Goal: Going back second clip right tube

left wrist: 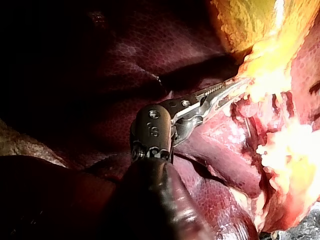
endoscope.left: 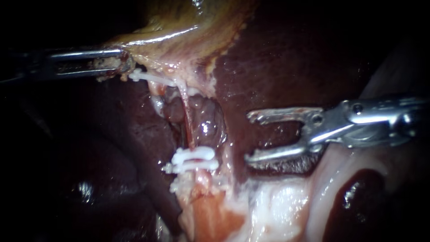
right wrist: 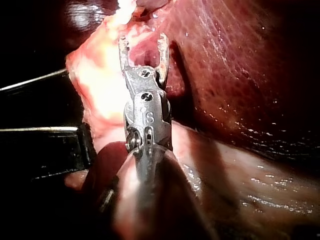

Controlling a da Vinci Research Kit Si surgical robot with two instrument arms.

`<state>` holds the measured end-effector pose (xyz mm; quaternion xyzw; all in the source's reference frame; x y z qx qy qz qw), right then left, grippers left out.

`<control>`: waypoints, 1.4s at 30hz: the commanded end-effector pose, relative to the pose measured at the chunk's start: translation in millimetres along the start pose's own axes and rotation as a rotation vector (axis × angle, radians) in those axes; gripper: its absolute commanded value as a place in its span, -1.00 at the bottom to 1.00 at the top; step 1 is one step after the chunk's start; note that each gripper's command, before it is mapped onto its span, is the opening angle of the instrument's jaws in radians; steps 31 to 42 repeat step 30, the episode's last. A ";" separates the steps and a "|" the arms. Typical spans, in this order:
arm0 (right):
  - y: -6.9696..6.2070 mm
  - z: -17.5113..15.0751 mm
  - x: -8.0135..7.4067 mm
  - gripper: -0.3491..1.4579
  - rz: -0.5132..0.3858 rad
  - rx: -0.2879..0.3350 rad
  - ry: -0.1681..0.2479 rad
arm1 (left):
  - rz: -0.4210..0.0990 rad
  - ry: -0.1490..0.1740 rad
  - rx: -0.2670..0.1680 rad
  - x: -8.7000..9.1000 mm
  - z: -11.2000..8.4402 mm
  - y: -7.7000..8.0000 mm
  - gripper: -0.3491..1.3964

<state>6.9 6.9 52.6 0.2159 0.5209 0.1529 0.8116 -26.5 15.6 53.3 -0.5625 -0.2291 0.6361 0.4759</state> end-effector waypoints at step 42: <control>-0.7 -1.3 -0.4 -0.06 -0.016 0.009 -0.001 | 0.022 -0.019 -0.013 -4.0 5.1 0.4 -1.00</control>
